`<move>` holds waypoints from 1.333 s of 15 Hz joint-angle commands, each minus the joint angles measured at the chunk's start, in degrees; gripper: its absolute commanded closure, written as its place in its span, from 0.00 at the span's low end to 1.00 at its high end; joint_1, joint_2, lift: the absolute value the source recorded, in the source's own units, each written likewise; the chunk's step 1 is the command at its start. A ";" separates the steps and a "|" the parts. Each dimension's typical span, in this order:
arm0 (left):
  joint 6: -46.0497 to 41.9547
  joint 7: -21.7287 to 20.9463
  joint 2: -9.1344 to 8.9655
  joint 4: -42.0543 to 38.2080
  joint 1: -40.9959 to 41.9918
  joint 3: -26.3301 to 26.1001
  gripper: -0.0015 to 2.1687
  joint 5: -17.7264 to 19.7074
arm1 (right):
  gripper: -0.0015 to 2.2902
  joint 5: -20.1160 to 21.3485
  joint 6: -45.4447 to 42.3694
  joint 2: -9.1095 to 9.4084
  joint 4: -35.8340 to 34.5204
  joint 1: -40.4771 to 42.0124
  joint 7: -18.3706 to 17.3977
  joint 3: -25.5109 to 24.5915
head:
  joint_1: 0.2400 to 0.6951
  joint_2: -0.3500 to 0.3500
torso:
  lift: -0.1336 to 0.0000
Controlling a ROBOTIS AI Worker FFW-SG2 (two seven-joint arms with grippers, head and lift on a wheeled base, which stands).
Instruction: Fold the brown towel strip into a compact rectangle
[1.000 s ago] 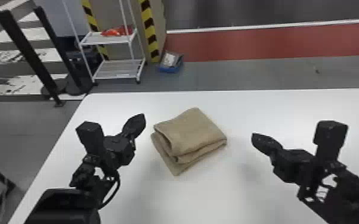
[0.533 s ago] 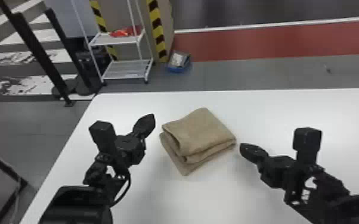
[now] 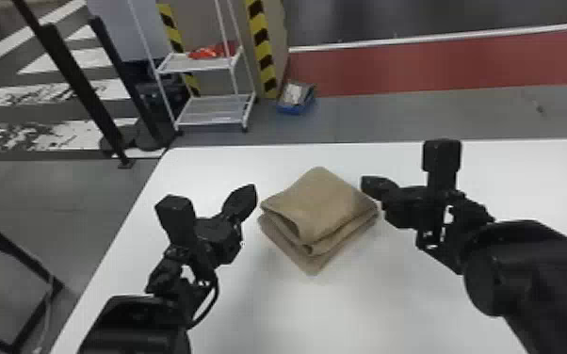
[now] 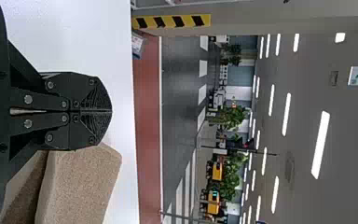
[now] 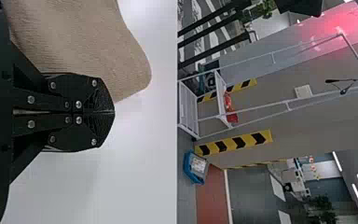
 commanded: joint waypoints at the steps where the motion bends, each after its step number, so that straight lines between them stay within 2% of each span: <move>1: 0.00 -0.06 0.39 0.10 0.08 0.14 0.91 0.10 | 0.85 0.25 -5.40 0.68 3.39 -2.66 0.84 0.10 | 1.00 0.86 | 0.08; 2: -0.18 -0.06 0.92 0.80 -0.27 0.14 0.91 0.28 | 0.85 0.25 -5.22 0.68 1.46 -0.81 1.55 -0.69 | 1.00 0.86 | 0.08; 3: -0.35 -0.06 1.09 2.03 -0.88 0.14 0.91 0.19 | 0.85 -0.19 -3.99 -0.08 -3.46 2.44 1.99 -2.01 | 1.00 0.86 | 0.08; 6: -3.34 -1.46 2.15 8.45 -4.57 -1.00 0.91 -0.43 | 0.85 -1.51 -1.88 -6.05 -17.17 13.42 2.95 -9.83 | 1.00 0.84 | 0.08; 8: -4.92 -1.82 2.85 12.67 -7.30 -2.06 0.91 -2.45 | 0.85 -6.17 -2.06 -9.04 -24.29 20.37 4.71 -17.30 | 1.00 0.79 | 0.08; 10: -5.80 -3.13 2.94 16.36 -9.76 -2.06 0.91 -2.80 | 0.85 -11.18 -2.58 -9.48 -27.45 25.99 7.17 -25.30 | 1.00 0.67 | 0.08; 13: -5.45 -3.75 3.02 18.20 -11.17 -2.14 0.91 -5.52 | 0.85 -13.64 -2.94 -9.48 -27.63 28.81 9.02 -32.33 | 1.00 0.57 | 0.08; 15: -2.99 -4.45 3.29 18.38 -11.52 -2.06 0.91 -5.96 | 0.85 -13.73 -3.11 -9.48 -27.45 29.33 9.72 -33.65 | 1.00 0.49 | 0.08; 17: 2.11 -5.51 3.38 17.24 -11.25 -2.06 0.91 -6.32 | 0.85 -13.82 -3.81 -9.48 -27.02 29.42 10.42 -33.65 | 1.00 0.47 | 0.08; 20: 8.61 -5.51 3.38 11.43 -8.53 -1.88 0.91 -7.72 | 0.85 -14.52 -4.87 -9.48 -25.78 29.07 11.22 -33.48 | 1.00 0.46 | 0.08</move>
